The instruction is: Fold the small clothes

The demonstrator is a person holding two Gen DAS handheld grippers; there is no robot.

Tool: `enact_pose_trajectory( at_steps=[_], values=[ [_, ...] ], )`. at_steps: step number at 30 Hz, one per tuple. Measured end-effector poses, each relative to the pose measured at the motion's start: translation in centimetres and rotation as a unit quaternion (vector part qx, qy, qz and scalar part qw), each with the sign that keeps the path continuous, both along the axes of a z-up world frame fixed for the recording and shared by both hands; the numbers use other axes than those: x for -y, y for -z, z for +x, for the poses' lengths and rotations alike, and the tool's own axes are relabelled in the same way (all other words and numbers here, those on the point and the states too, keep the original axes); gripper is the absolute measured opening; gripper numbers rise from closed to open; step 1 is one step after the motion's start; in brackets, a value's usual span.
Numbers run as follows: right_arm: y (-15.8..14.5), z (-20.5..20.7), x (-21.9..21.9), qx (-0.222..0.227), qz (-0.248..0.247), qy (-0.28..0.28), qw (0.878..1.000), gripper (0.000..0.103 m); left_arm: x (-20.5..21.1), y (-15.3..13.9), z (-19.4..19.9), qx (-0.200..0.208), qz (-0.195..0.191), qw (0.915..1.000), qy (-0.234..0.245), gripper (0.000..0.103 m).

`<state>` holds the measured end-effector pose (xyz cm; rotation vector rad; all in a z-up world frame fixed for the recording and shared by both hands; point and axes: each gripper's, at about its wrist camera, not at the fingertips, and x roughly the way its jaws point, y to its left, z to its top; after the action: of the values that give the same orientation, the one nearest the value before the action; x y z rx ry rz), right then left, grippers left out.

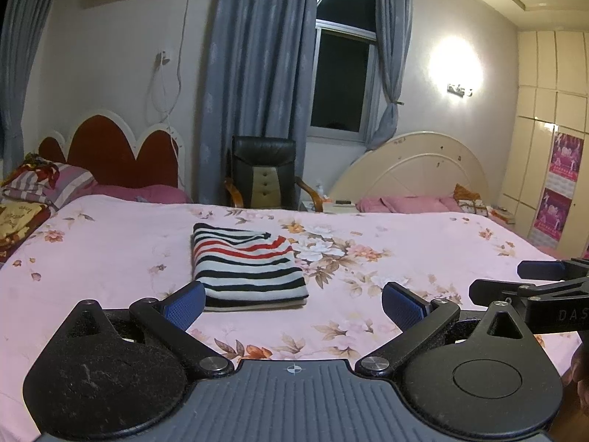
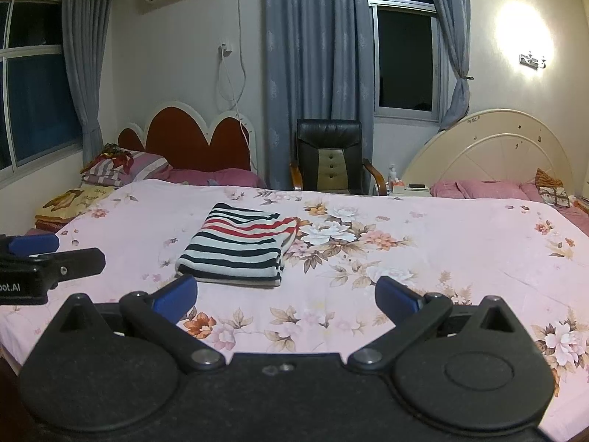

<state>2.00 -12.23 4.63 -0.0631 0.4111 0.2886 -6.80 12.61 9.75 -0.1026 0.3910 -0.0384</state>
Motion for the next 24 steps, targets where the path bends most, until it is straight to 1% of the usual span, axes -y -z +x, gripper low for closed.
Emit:
enact_pose_trajectory(
  at_steps=[24],
  values=[
    [0.09, 0.56, 0.22, -0.002, -0.003, -0.011, 1.0, 0.102, 0.08, -0.23, 0.63, 0.002, 0.007, 1.0, -0.001, 0.101]
  ],
)
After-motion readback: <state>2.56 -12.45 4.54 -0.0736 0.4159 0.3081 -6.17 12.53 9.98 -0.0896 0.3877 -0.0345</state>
